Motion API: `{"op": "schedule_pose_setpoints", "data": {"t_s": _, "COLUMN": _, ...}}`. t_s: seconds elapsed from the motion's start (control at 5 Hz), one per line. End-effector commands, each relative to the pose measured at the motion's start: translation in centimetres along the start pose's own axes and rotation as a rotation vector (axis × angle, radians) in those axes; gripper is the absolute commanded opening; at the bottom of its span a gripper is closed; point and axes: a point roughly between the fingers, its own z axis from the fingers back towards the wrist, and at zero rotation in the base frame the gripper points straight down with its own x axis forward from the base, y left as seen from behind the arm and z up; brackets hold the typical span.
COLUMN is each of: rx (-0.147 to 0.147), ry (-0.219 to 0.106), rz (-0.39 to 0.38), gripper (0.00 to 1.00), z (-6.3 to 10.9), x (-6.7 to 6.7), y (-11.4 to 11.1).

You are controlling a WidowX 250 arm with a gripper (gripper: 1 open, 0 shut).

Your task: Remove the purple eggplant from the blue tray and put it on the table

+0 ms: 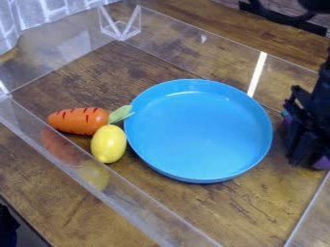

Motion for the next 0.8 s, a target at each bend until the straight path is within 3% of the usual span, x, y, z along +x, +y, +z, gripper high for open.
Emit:
{"op": "schedule_pose_setpoints", "data": {"t_s": 0.0, "rx": 0.036, "ry": -0.103, "rz": 0.015, "gripper": 0.0, "z": 5.0, "x": -0.6, "y": 1.9}}
{"op": "schedule_pose_setpoints", "data": {"t_s": 0.2, "rx": 0.056, "ry": -0.133, "rz": 0.016, "gripper": 0.0, "z": 7.7, "x": -1.3, "y": 3.1}}
{"op": "schedule_pose_setpoints", "data": {"t_s": 0.6, "rx": 0.116, "ry": -0.175, "rz": 0.157, "gripper": 0.0, "z": 12.8, "x": -3.7, "y": 6.5}}
